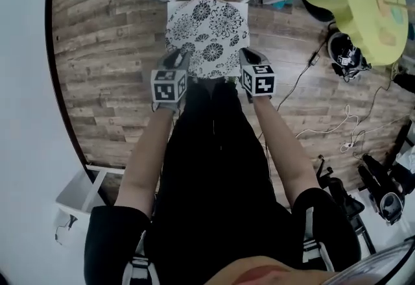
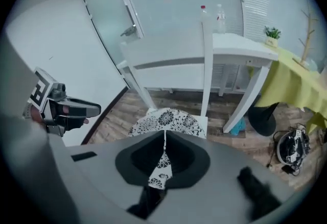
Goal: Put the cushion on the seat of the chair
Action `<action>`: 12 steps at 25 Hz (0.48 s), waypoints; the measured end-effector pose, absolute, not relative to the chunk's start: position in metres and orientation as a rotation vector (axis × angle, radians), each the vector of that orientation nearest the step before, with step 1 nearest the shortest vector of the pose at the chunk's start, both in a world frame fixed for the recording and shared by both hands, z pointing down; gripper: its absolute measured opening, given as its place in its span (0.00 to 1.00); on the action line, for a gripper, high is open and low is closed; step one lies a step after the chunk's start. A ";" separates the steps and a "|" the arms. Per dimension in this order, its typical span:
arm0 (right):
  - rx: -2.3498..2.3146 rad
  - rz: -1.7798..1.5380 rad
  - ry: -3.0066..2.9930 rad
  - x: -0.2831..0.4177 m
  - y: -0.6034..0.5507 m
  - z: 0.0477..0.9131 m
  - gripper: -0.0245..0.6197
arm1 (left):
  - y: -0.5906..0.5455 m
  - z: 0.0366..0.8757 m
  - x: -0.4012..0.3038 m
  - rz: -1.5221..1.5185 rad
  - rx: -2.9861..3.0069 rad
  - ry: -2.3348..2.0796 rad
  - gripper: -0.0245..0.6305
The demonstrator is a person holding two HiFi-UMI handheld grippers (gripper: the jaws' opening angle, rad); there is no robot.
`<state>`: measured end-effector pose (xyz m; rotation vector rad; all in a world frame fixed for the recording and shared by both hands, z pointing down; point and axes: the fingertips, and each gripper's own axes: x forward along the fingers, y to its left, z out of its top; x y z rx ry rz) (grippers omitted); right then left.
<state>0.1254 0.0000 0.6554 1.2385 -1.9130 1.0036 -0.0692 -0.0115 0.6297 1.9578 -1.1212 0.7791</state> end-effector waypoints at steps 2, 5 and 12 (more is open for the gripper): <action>1.251 0.950 -2.001 0.118 -0.005 0.615 0.07 | -0.014 0.593 -0.065 0.737 1.995 -1.155 0.12; 1.253 0.902 -2.124 0.102 -0.006 0.553 0.06 | -0.011 0.540 -0.062 0.695 2.057 -1.153 0.06; 1.184 0.766 -2.347 0.080 0.001 0.418 0.06 | 0.003 0.417 -0.045 0.601 2.227 -1.104 0.05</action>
